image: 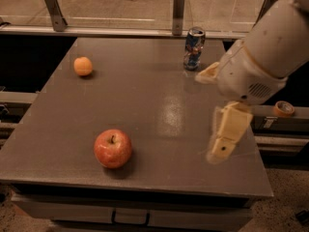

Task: Pick apple

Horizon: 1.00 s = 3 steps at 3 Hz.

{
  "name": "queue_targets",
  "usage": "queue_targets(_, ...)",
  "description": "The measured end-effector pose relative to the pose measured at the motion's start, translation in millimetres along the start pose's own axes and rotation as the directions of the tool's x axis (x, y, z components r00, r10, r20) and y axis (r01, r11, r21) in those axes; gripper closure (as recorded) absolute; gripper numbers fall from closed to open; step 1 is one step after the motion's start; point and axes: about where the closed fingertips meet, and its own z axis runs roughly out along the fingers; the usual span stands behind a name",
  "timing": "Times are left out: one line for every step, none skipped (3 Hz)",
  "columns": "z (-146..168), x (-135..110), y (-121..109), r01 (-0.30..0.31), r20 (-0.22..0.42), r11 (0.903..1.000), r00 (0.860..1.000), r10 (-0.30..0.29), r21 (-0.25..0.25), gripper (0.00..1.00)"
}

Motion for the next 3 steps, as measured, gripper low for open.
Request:
queue_targets(39.0,-45.7,29.8,0.085,0.122,0.9928,0.990,-0.074,-0.084,0.00)
queue_targets(74.4,-84.2,45.4,0.150,0.234,0.9807,0.965,-0.118,-0.125,0.00)
queue_targets(100.4,-112.8,46.4,0.181,0.312,0.9737,0.941,-0.131,-0.138,0.00)
